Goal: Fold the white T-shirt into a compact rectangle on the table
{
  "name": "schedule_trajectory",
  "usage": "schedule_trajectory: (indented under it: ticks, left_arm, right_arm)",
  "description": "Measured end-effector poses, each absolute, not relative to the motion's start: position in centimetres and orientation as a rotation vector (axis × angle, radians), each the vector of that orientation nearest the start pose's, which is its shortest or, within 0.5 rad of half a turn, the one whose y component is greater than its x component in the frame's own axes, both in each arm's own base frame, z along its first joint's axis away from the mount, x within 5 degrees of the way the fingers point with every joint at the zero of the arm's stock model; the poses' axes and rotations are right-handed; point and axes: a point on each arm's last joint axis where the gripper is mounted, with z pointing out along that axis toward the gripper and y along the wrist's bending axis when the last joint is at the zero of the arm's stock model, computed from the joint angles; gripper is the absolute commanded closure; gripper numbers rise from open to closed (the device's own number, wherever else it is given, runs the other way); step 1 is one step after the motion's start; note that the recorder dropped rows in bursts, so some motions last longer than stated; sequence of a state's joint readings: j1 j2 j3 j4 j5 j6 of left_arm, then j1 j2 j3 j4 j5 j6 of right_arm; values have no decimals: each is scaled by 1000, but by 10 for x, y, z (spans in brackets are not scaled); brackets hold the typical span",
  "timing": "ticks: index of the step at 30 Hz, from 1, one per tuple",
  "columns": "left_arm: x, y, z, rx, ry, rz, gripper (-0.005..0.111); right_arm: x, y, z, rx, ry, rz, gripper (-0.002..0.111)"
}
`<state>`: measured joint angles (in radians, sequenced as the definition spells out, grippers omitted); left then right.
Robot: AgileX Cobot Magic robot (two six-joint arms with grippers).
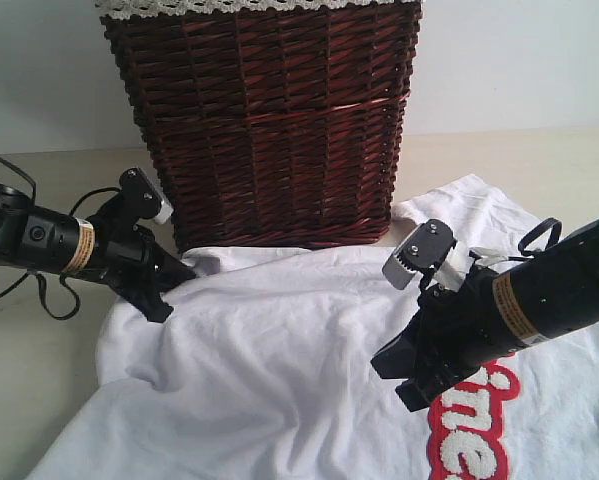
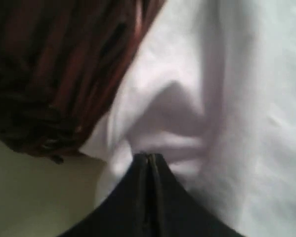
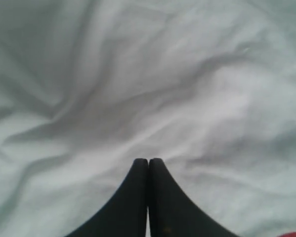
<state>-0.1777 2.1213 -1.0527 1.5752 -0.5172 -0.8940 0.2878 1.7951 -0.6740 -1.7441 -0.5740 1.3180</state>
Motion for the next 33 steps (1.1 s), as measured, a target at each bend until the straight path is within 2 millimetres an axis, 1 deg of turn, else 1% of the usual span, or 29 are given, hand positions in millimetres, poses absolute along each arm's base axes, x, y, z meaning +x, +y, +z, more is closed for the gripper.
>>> schedule_trajectory:
  ticks: [4, 7, 9, 11, 13, 14, 15, 17, 19, 20, 22, 24, 25, 26, 27, 29, 31, 33]
  left_arm:
    - [380, -110, 81, 1085, 2150, -385, 107]
    - [381, -108, 81, 1088, 2160, -348, 107]
    - [379, -106, 86, 1095, 2163, -325, 107]
    - [375, -104, 97, 1086, 2160, -310, 107]
    - [370, -102, 115, 1077, 2126, -326, 107]
    - [366, -101, 129, 1086, 2095, -344, 107]
    - [361, -101, 142, 1107, 2064, -367, 107]
    - [345, -101, 160, 1122, 2026, -439, 107]
    - [324, -99, 172, 1165, 1978, -516, 107]
    - [313, -96, 174, 1187, 1963, -544, 107]
    - [294, -89, 173, 1211, 1953, -581, 107]
    - [274, -82, 166, 1214, 1976, -631, 107]
    - [254, -77, 154, 1193, 2028, -712, 107]
    - [244, -75, 149, 1165, 2062, -768, 107]
    - [229, -75, 144, 1105, 2122, -868, 107]
    - [216, -75, 140, 1008, 2204, -961, 107]
    - [209, -75, 140, 954, 2246, -996, 107]
    - [198, -75, 134, 919, 2286, -1033, 107]
  right_arm:
    - [253, 129, 115, -1111, 2347, 704, 108]
    - [252, 129, 115, -1112, 2346, 705, 108]
    - [252, 129, 115, -1112, 2346, 705, 108]
    - [252, 129, 115, -1112, 2346, 705, 108]
    - [252, 129, 115, -1112, 2346, 705, 108]
    - [252, 129, 115, -1112, 2346, 705, 108]
    - [252, 129, 115, -1112, 2346, 705, 108]
    - [252, 129, 115, -1112, 2346, 705, 108]
    - [252, 129, 115, -1112, 2346, 705, 108]
    - [252, 129, 115, -1112, 2346, 705, 108]
    - [252, 129, 115, -1112, 2346, 705, 108]
    - [253, 129, 115, -1111, 2347, 702, 108]
    - [253, 129, 116, -1111, 2345, 702, 108]
    - [253, 129, 117, -1111, 2341, 699, 108]
    - [253, 129, 120, -1110, 2330, 693, 108]
    - [253, 129, 126, -1109, 2312, 686, 108]
    - [253, 129, 131, -1109, 2293, 680, 108]
    - [252, 129, 136, -1108, 2276, 674, 108]
